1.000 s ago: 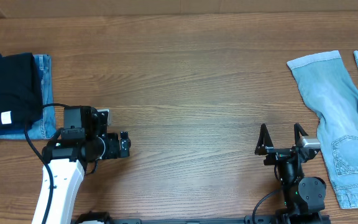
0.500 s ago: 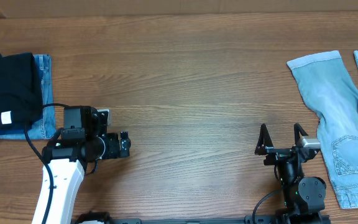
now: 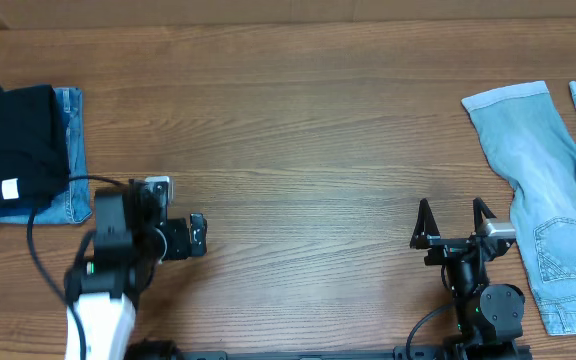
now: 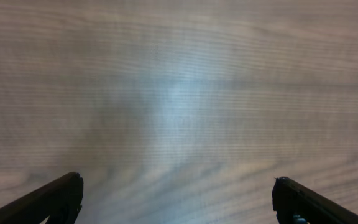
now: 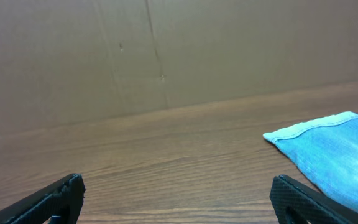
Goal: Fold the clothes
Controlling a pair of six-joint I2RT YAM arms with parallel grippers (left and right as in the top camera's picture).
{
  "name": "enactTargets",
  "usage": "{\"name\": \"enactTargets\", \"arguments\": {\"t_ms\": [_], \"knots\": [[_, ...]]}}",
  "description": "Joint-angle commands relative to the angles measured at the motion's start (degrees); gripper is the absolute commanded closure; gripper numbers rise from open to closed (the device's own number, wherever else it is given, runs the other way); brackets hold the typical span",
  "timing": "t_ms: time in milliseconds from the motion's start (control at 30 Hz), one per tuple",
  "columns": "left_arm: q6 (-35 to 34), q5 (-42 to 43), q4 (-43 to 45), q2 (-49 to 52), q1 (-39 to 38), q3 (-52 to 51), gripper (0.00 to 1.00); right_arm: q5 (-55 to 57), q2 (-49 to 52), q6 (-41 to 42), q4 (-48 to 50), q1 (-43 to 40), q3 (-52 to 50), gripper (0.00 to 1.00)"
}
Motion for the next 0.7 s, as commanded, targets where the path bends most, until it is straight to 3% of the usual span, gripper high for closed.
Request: {"name": "enactTargets", "arguments": {"t_ms": [0, 167, 467, 667], "knots": [[-0.17, 0.04, 5.75, -14.91, 0.17, -10.56, 0.00, -0.31, -0.57, 0.26, 0.22, 0.33, -0.57, 0.00], [-0.13, -1.20, 14.78, -31.82, -1.29, -21.05, 0.00, -0.31, -0.57, 0.26, 0.22, 0.33, -0.57, 0.00], [-0.94, -8.72, 41.05, -47.67, -3.56, -36.33, 0.00, -0.31, -0.57, 0.26, 0.22, 0.33, -0.57, 0.00], [6.54, -11.23, 40.37, -52.39, -5.25, -36.15, 0.00, -0.31, -0.57, 0.26, 0.22, 0.31, -0.57, 0.00]]}}
